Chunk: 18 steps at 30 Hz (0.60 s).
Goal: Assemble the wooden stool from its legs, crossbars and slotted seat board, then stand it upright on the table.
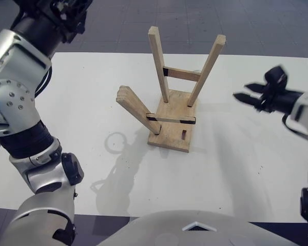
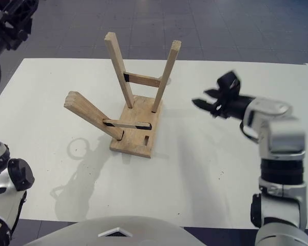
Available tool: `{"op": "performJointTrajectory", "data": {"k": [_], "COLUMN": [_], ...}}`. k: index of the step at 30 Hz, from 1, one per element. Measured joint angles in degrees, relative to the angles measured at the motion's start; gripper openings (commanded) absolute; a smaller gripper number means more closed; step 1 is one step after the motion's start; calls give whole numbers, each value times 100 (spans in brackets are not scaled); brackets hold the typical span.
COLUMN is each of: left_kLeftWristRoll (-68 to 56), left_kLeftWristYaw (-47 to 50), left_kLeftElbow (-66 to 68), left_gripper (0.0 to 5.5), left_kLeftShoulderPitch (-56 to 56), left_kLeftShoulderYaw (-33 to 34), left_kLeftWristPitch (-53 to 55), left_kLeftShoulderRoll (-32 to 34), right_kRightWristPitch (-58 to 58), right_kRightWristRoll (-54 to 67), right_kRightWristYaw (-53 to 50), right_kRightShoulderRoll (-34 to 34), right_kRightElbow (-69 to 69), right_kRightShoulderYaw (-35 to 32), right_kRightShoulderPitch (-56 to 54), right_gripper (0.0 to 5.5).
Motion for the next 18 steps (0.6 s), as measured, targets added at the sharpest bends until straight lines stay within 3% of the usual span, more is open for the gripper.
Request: {"op": "performJointTrajectory", "data": {"k": [6, 10, 18], "left_kLeftWristRoll": [-2319, -2944, -2447], "left_kLeftWristYaw": [-1605, -2248, -2717], "left_kLeftElbow": [942, 1527, 1626], "left_gripper": [206, 206, 206], "left_kLeftShoulderPitch": [-831, -1102, -903], "left_kLeftShoulderYaw": [158, 114, -875], "left_kLeftWristPitch": [1155, 1547, 1410], "left_kLeftShoulderRoll": [5, 131, -179], "right_kRightWristPitch": [1723, 1920, 1867], "right_kRightWristRoll": [2886, 3477, 3797], "right_kRightWristYaw": [775, 758, 709], "right_kRightShoulderRoll": [557, 940, 1379], "right_kRightElbow": [869, 1390, 1507], "right_kRightShoulderYaw": [-1285, -1310, -863], "right_kRightShoulderPitch": [-1998, -2481, -2710], "right_gripper": [421, 443, 443]}}
